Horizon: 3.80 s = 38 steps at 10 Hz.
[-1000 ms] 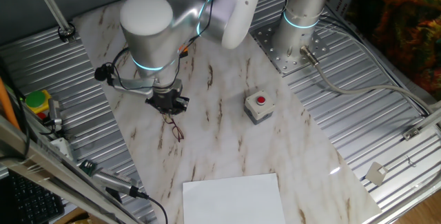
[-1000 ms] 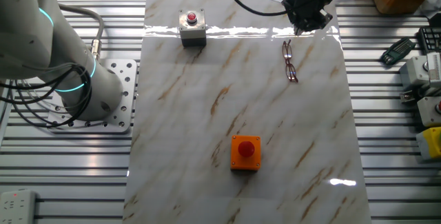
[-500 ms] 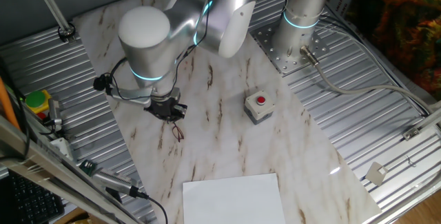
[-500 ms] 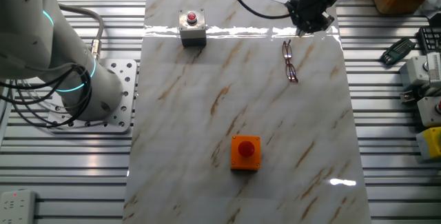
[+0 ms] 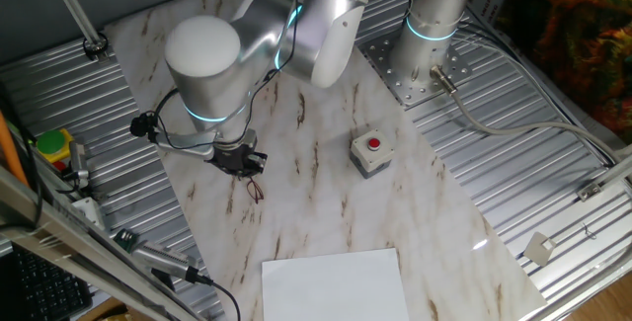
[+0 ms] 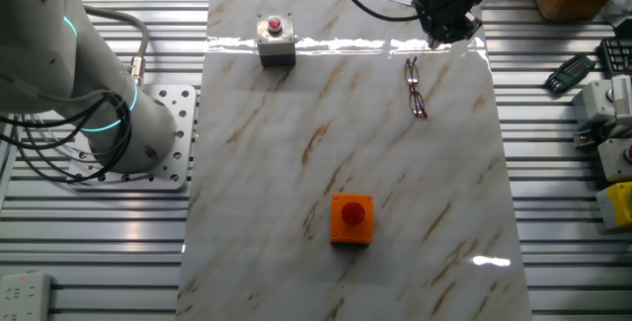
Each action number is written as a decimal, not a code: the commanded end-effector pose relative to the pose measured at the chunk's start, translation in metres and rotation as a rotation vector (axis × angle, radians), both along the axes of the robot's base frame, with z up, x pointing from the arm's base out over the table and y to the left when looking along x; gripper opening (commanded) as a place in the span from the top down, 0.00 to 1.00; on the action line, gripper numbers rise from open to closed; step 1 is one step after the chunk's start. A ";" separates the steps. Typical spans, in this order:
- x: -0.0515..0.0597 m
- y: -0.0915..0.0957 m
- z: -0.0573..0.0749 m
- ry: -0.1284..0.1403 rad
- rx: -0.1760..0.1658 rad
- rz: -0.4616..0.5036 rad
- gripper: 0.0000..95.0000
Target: Unfold the leg of the glasses (with one hand)
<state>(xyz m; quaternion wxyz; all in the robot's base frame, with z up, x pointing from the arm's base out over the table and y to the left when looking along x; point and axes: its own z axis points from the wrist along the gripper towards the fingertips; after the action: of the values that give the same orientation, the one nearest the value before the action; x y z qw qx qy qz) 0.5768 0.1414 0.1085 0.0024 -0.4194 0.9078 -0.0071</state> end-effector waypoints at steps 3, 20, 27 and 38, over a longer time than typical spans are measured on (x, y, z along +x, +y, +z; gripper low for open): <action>0.000 0.001 0.002 -0.002 0.005 -0.006 1.00; 0.001 0.002 0.003 0.039 0.054 0.230 1.00; 0.004 0.019 -0.004 0.034 0.031 0.232 1.00; -0.016 0.035 -0.019 0.027 0.012 0.243 1.00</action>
<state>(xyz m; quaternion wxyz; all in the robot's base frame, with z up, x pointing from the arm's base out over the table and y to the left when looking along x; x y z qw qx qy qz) 0.5604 0.1770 0.0873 -0.0041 -0.5269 0.8499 0.0011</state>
